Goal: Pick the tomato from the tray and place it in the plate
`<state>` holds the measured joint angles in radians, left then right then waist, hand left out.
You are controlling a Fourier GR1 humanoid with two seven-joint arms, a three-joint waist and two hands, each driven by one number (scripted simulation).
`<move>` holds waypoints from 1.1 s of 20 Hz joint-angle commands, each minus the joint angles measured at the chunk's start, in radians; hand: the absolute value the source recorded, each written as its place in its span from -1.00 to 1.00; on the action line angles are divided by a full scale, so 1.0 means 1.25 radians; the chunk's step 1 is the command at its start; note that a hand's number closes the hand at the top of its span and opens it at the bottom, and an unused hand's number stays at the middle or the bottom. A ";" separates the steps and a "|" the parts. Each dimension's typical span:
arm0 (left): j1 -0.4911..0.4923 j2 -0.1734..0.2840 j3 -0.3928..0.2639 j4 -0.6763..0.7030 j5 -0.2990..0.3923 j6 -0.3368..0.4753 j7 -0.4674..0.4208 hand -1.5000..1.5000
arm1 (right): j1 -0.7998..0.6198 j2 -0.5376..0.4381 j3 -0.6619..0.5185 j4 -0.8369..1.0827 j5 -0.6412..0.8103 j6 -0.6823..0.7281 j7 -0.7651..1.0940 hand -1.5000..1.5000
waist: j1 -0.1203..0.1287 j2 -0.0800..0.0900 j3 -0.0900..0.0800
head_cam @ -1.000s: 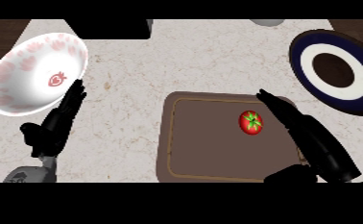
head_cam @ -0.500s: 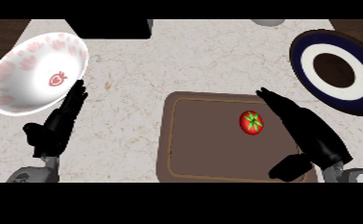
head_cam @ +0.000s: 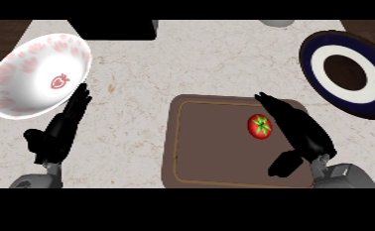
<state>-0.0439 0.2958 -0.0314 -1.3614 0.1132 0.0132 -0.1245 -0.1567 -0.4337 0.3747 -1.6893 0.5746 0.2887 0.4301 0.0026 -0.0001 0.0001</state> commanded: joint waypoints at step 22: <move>-0.003 -0.038 0.064 0.038 -0.055 -0.037 -0.029 0.00 | 0.015 0.007 -0.141 0.256 0.135 -0.065 -0.340 1.00 | -0.012 0.001 0.000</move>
<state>-0.0627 0.2502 0.0432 -1.3344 0.0552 -0.0361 -0.1301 -0.2269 -0.3260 0.2880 -1.3959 0.7715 0.2839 0.1342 -0.0019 -0.0123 -0.0141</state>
